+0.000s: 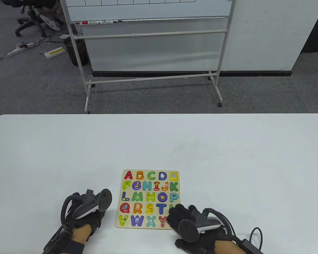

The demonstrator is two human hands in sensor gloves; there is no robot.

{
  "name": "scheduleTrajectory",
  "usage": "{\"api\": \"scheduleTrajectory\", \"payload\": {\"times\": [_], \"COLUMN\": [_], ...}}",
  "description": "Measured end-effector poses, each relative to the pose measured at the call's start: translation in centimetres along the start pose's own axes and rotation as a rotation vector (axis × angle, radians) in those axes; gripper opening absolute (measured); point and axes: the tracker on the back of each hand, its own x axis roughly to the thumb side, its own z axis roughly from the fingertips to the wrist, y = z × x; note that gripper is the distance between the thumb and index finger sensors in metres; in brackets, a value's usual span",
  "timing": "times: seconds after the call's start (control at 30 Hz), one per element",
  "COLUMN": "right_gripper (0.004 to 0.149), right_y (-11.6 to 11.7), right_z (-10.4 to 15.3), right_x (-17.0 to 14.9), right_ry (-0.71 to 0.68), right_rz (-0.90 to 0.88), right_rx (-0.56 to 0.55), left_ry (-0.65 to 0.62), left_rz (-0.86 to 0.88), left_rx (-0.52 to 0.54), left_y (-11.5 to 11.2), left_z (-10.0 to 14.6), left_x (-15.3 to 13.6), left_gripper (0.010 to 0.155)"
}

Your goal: Hold alphabet puzzle board and insert letter blocks into matching slots

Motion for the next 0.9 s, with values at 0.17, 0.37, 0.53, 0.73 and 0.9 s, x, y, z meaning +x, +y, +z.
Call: {"api": "scheduleTrajectory", "payload": {"times": [0.17, 0.37, 0.53, 0.73, 0.9], "right_gripper": [0.084, 0.084, 0.085, 0.085, 0.085], "right_y": [0.0, 0.0, 0.0, 0.0, -0.1], "right_z": [0.0, 0.0, 0.0, 0.0, 0.0], "right_x": [0.0, 0.0, 0.0, 0.0, 0.0], "right_ry": [0.001, -0.004, -0.006, -0.005, -0.008], "right_rz": [0.000, -0.007, -0.008, -0.007, -0.010], "right_rx": [-0.002, -0.001, 0.001, -0.001, -0.003], "left_ry": [0.033, 0.041, 0.033, -0.012, -0.010], "left_rz": [-0.017, 0.028, 0.222, 0.261, 0.203], "left_rx": [0.009, 0.034, -0.050, -0.139, -0.174], "left_y": [0.0, 0.5, 1.8, 2.9, 2.6], "left_z": [0.1, 1.5, 2.3, 1.9, 1.4], "left_x": [0.2, 1.3, 3.1, 5.9, 7.3], "left_gripper": [0.052, 0.052, 0.052, 0.052, 0.052]}}
